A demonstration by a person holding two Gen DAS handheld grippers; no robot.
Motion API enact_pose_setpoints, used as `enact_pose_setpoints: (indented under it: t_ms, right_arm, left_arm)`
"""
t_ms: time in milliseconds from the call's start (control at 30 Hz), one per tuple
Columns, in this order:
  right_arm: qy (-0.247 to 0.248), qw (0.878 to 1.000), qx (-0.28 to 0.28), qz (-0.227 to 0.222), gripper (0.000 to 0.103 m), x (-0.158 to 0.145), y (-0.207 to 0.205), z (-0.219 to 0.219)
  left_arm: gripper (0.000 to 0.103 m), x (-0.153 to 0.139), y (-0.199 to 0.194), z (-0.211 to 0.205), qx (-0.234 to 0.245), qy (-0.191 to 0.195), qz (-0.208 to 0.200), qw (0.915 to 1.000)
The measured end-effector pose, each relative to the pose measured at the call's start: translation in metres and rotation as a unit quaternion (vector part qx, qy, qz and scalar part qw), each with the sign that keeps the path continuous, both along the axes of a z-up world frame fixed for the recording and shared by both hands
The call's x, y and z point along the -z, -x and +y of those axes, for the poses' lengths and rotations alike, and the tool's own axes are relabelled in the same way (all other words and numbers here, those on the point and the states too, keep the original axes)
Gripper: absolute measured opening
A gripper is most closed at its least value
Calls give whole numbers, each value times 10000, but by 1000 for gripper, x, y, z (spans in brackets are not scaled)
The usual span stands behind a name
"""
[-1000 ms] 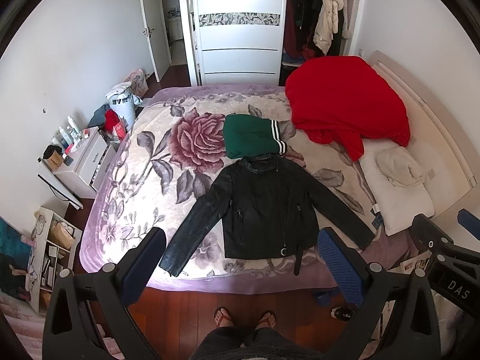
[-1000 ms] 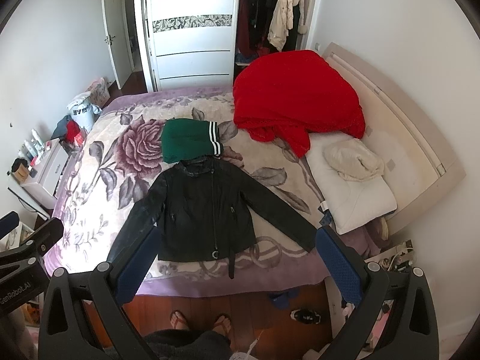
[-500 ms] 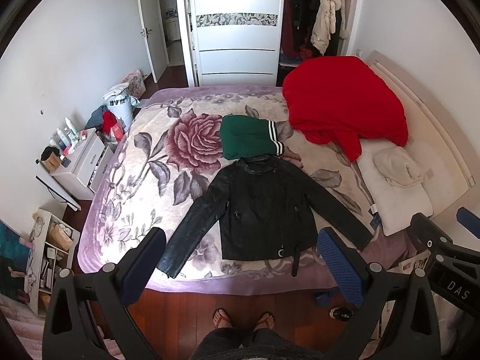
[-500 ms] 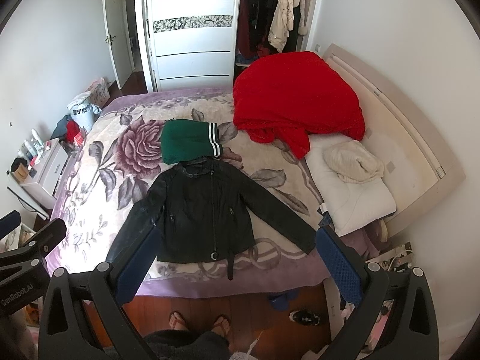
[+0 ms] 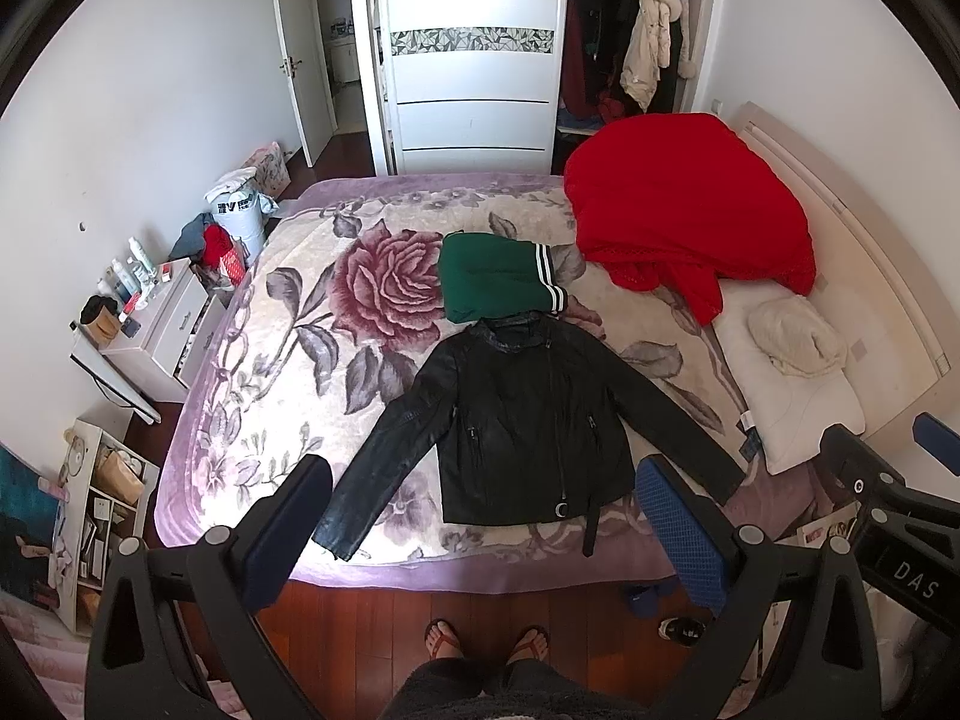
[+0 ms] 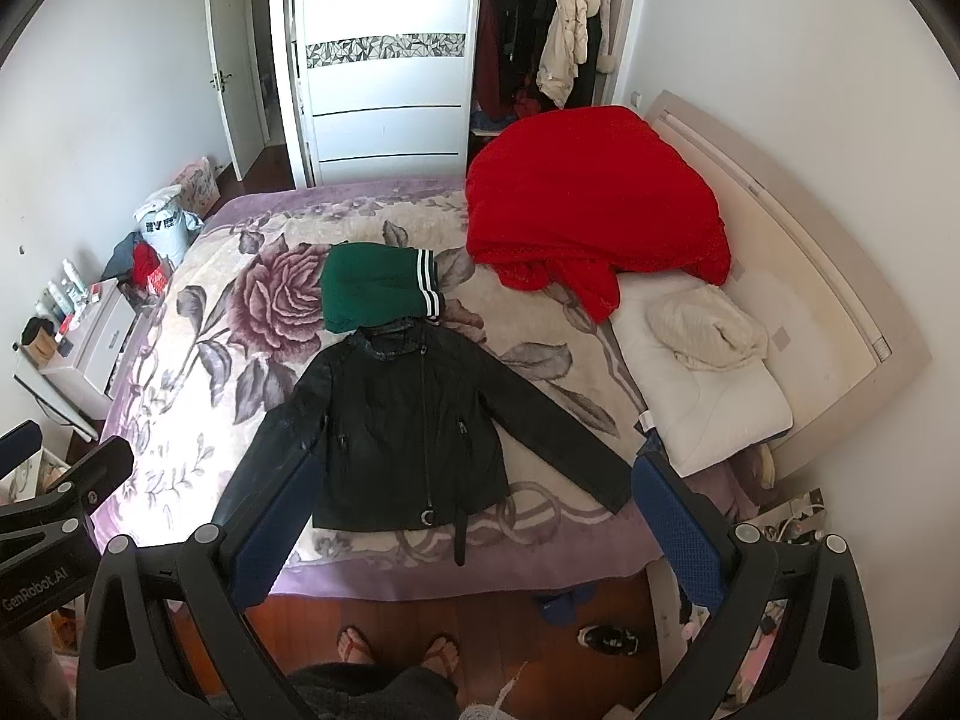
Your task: Fold large clothes
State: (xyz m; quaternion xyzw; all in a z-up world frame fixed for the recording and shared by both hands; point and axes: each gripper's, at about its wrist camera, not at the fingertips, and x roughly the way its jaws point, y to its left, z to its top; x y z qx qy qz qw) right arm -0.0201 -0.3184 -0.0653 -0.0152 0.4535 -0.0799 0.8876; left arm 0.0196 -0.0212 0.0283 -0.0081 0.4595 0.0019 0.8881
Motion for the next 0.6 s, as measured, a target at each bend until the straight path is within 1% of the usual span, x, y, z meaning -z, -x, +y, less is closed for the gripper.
enact_pose_setpoints:
  t_ms: [600]
  right_arm:
    - [1,10000,-1,-15,103,1,-4,1]
  left_arm:
    - [103,1,2,0,4,8,-8,10000]
